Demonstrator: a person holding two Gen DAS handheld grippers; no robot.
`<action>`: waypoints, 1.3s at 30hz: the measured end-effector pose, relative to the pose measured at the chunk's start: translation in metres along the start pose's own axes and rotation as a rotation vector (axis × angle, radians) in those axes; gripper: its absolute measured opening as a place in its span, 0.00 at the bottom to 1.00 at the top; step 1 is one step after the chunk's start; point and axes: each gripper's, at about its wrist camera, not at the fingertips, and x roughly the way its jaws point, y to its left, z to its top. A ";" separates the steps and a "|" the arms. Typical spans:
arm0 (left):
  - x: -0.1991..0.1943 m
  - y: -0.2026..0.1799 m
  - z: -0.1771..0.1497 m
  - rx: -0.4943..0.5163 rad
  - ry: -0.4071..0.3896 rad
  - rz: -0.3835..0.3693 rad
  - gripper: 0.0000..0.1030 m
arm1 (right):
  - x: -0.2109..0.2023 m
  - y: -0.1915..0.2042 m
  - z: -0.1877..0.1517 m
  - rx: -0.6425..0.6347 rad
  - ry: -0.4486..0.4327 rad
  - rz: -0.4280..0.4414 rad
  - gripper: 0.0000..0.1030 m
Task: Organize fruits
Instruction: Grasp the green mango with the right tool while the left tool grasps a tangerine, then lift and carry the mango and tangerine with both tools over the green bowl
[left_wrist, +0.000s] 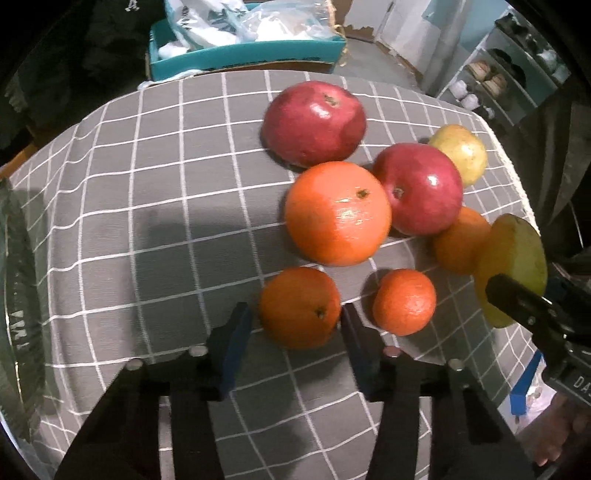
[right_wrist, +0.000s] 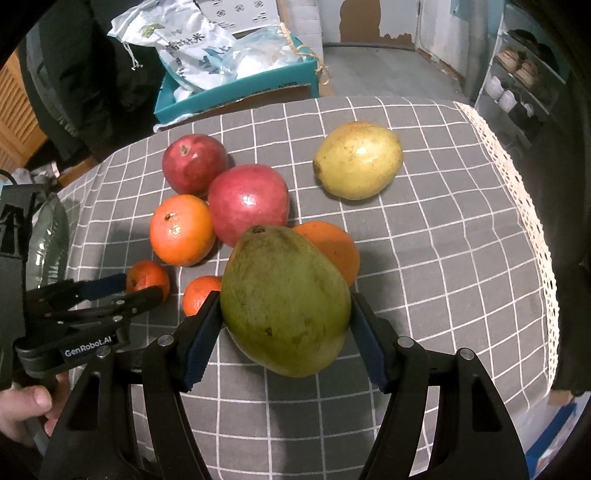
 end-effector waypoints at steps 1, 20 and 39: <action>0.000 -0.002 0.000 0.007 -0.004 0.008 0.44 | 0.000 0.000 0.000 -0.001 -0.001 -0.002 0.66; -0.059 0.006 -0.003 -0.008 -0.142 0.073 0.42 | -0.018 0.018 0.010 -0.057 -0.071 -0.027 0.66; -0.135 0.014 -0.014 -0.003 -0.309 0.146 0.42 | -0.068 0.043 0.021 -0.125 -0.205 -0.055 0.66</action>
